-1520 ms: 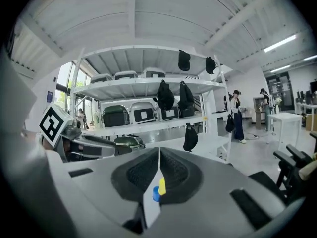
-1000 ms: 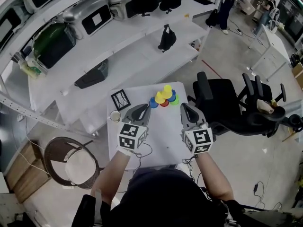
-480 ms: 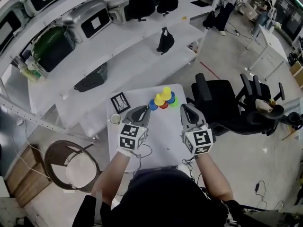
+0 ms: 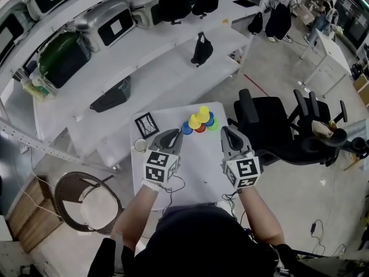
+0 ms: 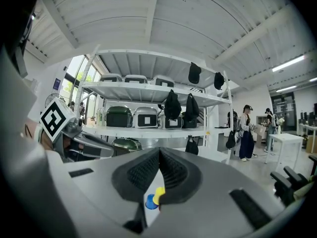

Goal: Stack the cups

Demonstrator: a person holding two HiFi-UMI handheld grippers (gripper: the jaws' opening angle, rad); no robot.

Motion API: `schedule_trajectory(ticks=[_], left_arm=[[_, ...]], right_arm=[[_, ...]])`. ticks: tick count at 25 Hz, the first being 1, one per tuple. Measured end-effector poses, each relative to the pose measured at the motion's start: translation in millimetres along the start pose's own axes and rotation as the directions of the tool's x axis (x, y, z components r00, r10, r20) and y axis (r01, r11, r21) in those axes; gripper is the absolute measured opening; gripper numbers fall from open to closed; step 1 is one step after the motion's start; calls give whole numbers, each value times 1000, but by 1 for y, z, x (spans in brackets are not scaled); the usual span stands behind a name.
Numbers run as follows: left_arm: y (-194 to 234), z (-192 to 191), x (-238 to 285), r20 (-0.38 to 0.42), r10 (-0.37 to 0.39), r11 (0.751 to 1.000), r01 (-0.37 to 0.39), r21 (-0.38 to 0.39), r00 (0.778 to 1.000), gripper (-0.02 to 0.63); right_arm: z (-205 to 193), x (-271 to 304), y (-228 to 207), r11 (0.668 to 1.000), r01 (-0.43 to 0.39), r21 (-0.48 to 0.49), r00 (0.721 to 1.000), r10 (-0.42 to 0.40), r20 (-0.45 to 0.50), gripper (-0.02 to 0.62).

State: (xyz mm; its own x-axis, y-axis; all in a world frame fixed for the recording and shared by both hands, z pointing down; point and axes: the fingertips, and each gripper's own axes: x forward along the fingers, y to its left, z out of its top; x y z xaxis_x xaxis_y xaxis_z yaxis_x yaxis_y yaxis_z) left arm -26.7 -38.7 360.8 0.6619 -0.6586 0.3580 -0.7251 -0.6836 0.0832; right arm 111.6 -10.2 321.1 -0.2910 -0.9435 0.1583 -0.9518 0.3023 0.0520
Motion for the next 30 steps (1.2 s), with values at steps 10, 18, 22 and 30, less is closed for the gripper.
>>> schedule_trajectory(ticks=[10,18,22,30], left_arm=[[4,1,8,-13,-6,1000,6,2,1000,34],[9,-3,16,-18,-11,1000,10,-7,1000,34],[12,-6,19,-24,-12,1000,12,-13,1000,34],[20,-9,28,-33,-15,1000,15,-23,999,34]], right_arm=[[-3,8,0,1000,-13,7,1000,13,-6,0],[-7,15,-3,1000,-17,12,1000,17,-13,0],[-9,18,-4,1000,-14,12,1000,14,-20,0],[-15,27,-6,1000,-5,14,999,6,-38,0]])
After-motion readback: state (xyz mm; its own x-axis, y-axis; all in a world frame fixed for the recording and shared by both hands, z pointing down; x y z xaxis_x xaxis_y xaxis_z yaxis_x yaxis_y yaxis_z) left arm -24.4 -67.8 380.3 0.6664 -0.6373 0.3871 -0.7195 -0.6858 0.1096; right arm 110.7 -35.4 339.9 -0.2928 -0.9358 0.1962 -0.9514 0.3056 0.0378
